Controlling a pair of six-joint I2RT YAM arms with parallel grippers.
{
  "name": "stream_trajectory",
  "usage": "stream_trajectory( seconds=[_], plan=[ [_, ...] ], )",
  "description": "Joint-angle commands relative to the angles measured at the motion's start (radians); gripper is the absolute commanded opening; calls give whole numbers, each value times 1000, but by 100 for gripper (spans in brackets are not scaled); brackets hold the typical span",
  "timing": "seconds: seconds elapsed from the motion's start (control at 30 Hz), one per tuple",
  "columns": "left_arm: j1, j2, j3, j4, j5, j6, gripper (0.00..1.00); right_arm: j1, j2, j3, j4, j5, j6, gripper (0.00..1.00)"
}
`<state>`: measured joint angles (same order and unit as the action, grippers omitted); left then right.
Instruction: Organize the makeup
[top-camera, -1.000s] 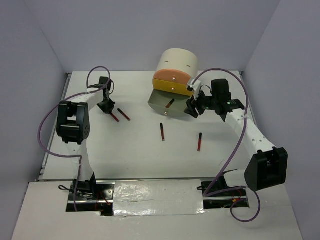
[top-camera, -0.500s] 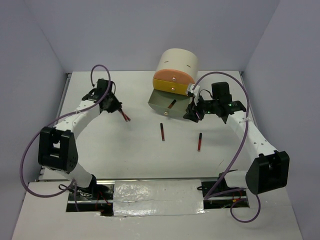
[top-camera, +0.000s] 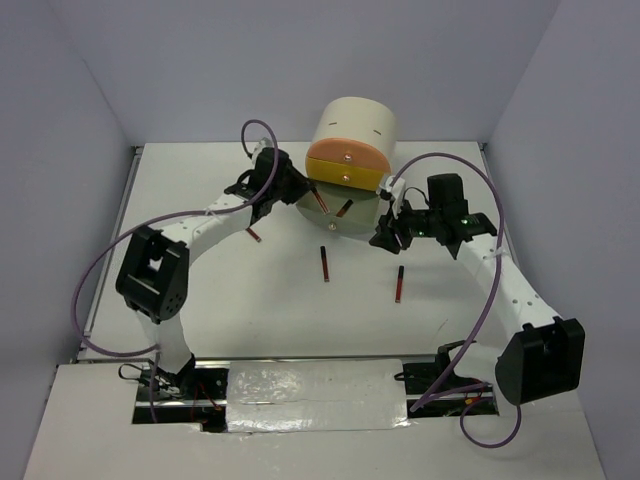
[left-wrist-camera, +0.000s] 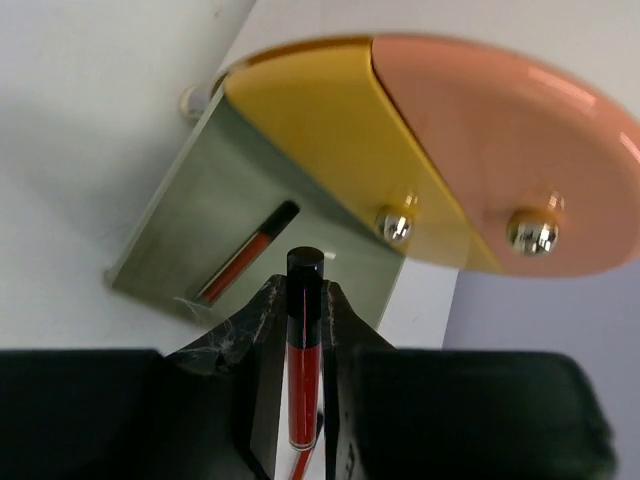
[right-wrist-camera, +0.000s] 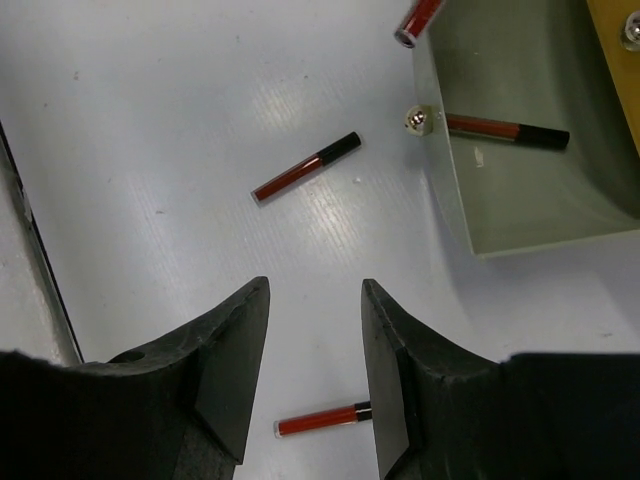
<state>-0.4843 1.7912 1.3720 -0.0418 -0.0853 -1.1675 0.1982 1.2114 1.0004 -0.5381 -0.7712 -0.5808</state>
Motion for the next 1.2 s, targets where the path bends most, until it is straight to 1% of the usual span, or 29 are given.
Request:
stream_trajectory(
  seconds=[0.0,0.03,0.07,0.13,0.23,0.27,0.33,0.37,0.43,0.5,0.57,0.63,0.7,0.73,0.77,0.83,0.87,0.9,0.97,1.0,1.03,1.07,1.1,1.17],
  plan=[
    [-4,91,84,137,-56,-145,0,-17,-42,-17,39,29,45,50],
    [-5,109,108,148,-62,-152,0,-19,-50,-20,43,32,50,50],
    [-7,128,119,154,-70,-164,3,-22,-52,-25,46,36,55,50],
    [-7,177,150,161,-74,-192,6,-25,-56,-37,55,58,67,51],
    [-11,224,182,155,-70,-213,18,-29,-58,-48,63,78,78,52],
    [-14,231,188,151,-70,-216,27,-31,-58,-49,64,82,79,52],
    [-19,241,197,140,-70,-215,35,-32,-56,-51,64,85,79,53],
    [-20,240,197,137,-73,-213,43,-34,-55,-51,63,87,81,53],
    [-23,237,196,129,-74,-213,52,-34,-52,-51,58,93,81,53],
    [-27,224,191,120,-80,-207,64,-34,-49,-49,49,98,76,54],
    [-27,209,176,126,-79,-207,67,-34,-46,-49,43,110,76,55],
    [-27,194,154,132,-77,-202,68,-34,-41,-45,27,142,85,55],
    [-30,162,133,135,-77,-179,68,-34,-29,-39,-5,177,101,55],
    [-33,146,130,128,-85,-163,67,-36,-23,-37,-22,222,105,56],
    [-37,114,125,102,-94,-121,66,-34,-16,-34,-54,245,110,56],
    [-45,52,105,73,-143,-65,63,-36,2,-36,-92,321,110,56],
    [-59,28,96,39,-172,13,62,-34,5,-40,-123,349,111,56],
    [-68,7,82,-5,-253,55,62,-34,14,-43,-135,378,128,56],
    [-83,-70,47,-49,-327,144,61,-33,19,-52,-161,465,159,58],
    [-86,-96,-14,-61,-385,166,61,-34,28,-54,-175,481,176,59],
    [-86,-155,-49,-63,-405,183,61,-29,34,-54,-189,496,182,60],
    [-86,-186,-118,-66,-428,209,61,-28,48,-57,-209,513,188,61],
    [-86,-217,-154,-76,-453,218,62,-26,56,-62,-215,524,193,62],
    [-86,-311,-244,-99,-522,226,68,-17,83,-78,-211,550,206,65]
  ],
)
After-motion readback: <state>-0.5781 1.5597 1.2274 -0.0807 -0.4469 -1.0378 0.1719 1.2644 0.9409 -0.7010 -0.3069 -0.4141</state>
